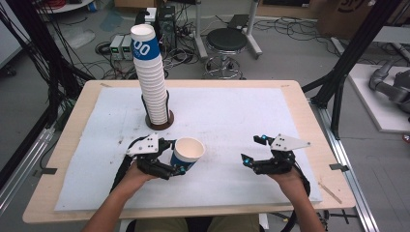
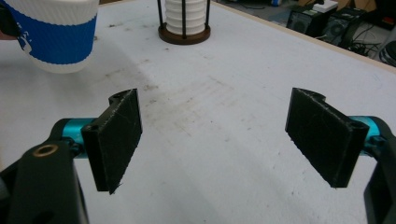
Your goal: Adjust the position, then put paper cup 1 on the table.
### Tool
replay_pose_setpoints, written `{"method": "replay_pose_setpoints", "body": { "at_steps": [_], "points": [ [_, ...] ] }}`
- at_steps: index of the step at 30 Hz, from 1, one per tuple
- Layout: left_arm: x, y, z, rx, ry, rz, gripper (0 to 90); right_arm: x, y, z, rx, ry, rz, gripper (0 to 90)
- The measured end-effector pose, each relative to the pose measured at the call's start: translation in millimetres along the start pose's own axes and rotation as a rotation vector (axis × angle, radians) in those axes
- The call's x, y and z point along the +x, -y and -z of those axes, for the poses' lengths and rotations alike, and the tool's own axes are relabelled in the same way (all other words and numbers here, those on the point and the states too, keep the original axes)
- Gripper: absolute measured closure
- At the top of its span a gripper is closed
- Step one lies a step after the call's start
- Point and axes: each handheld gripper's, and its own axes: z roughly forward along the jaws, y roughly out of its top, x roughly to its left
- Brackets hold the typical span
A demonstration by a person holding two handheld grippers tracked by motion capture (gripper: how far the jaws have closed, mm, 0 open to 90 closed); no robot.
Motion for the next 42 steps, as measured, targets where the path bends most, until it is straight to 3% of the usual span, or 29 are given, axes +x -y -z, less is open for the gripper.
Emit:
{"method": "replay_pose_setpoints", "body": {
  "at_steps": [8, 15, 27, 42],
  "points": [
    [-2.6, 0.1, 0.5, -0.021, -0.008, -0.014, 26.8, -2.5, 5.2, 5.7, -0.021, 0.031, -0.018, 19.1],
    [-5.7, 4.7, 2.5, -0.017, -0.027, -0.014, 26.4, -1.8, 5.9, 1.3, -0.014, 0.025, -0.014, 19.1],
    [-3.6, 5.9, 15.0, -0.1, -0.078, -0.022, 26.3, -1.4, 5.1, 4.5, -0.033, 0.03, -0.017, 19.1],
    [-2.1, 17.3, 36.7, -0.169, -0.137, -0.009, 26.3, 2.6, 4.7, 3.8, -0.035, 0.031, -0.011, 19.1]
  ]
}}
